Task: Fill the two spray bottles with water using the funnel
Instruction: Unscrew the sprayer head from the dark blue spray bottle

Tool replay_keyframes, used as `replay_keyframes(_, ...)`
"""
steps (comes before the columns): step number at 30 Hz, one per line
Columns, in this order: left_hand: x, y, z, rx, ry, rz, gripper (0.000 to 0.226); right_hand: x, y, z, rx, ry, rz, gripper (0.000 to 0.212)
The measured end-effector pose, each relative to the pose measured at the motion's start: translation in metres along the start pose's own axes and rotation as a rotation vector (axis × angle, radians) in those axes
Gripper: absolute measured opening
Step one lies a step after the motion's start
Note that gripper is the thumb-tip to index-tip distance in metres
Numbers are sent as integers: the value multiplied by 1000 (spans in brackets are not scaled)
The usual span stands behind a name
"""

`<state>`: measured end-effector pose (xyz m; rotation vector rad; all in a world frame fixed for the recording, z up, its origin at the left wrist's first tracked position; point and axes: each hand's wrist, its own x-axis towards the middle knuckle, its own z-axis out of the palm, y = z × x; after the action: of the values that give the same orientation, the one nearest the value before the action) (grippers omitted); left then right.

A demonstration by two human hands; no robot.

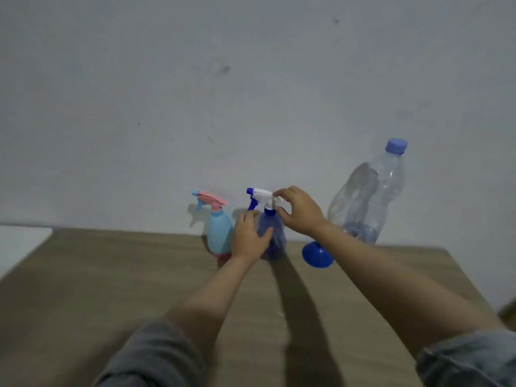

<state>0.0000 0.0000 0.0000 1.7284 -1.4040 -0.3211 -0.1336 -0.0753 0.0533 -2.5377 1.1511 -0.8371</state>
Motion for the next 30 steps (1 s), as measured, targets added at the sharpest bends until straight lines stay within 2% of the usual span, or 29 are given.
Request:
replay_keyframes(3, 2, -1, 12, -47, 12, -48, 46, 5, 5, 4, 96, 96, 12, 21)
replay_keyframes(11, 1, -5, 34, -174, 48, -146, 43, 9, 12, 11, 310, 175, 114, 3)
replay_keyframes(18, -23, 6, 23, -213, 74, -157, 42, -2, 5, -2, 369, 198, 94, 3)
replay_keyframes(25, -86, 20, 3, -223, 134, -134, 48, -59, -25, -23, 439, 237, 23, 1)
replay_keyframes(30, -135, 26, -8, -223, 41, -175, 49, -106, -41, -22, 345, 239, -24, 3)
